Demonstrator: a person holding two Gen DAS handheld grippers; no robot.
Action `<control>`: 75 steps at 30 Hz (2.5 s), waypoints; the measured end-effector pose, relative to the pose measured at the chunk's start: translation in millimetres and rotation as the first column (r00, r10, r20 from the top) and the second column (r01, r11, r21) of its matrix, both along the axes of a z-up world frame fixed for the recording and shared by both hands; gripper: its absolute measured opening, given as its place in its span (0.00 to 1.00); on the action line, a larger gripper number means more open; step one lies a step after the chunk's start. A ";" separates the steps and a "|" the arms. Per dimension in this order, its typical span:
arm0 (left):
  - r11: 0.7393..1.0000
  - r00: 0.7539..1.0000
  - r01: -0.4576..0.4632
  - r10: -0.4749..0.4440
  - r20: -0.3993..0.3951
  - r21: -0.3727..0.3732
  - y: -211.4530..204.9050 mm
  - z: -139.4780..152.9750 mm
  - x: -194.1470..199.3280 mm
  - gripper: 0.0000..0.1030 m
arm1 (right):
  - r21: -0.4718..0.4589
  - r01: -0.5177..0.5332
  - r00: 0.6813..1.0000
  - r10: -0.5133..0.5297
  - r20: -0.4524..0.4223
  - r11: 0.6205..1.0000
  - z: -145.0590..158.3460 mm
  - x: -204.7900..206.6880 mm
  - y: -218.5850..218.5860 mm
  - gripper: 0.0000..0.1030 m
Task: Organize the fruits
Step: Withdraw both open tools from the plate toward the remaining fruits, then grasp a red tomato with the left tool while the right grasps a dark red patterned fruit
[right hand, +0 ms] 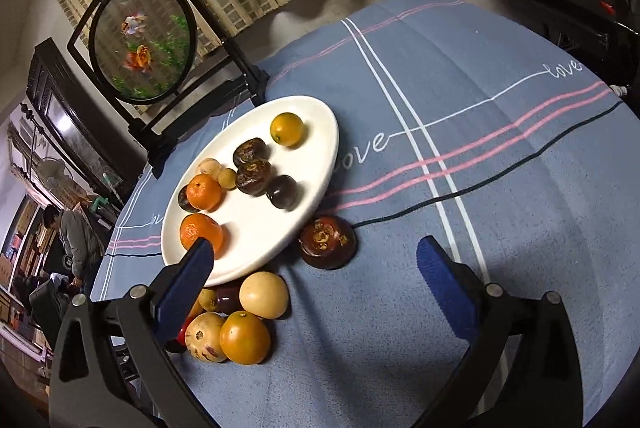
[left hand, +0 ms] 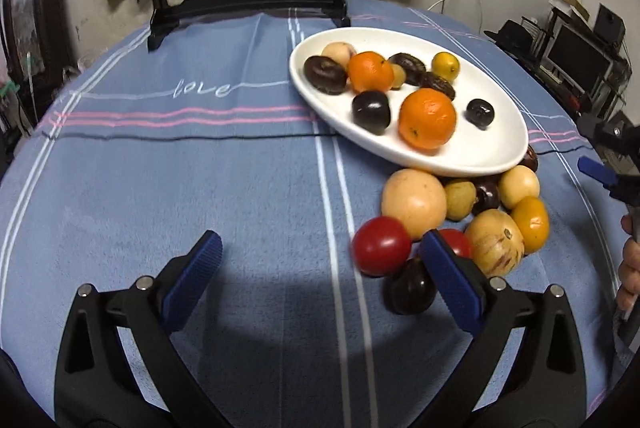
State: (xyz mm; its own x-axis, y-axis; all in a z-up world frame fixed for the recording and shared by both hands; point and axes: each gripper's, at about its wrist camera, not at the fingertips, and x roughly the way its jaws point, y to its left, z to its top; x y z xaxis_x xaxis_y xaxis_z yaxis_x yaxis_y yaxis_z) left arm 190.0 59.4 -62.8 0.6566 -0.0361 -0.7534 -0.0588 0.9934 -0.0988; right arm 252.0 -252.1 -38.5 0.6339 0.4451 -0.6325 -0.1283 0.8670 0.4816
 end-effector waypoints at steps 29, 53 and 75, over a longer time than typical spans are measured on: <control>0.990 0.989 -0.137 0.136 -0.055 -0.013 34.6 -9.7 -3.5 0.98 | 0.013 -0.013 1.000 0.013 -0.004 1.000 1.8 1.0 0.0 0.99; 0.988 0.998 -0.049 0.044 -0.036 -0.147 43.5 -5.0 0.7 0.42 | -0.008 -0.021 1.000 0.021 -0.001 1.000 0.9 0.8 4.1 0.99; 1.000 1.000 0.006 -0.006 -0.027 0.014 16.2 -8.7 6.4 0.33 | -0.215 -0.176 0.984 0.175 -0.023 0.961 -19.6 10.0 36.3 0.67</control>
State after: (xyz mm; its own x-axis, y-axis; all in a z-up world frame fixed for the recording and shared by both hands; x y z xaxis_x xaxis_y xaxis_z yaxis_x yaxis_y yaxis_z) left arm 196.5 75.6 -71.5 0.6360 -0.0292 -0.7711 -0.0553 0.9950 -0.0833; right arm 262.0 -215.9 -58.1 0.5552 0.4026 -0.7278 -0.2862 0.9141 0.2873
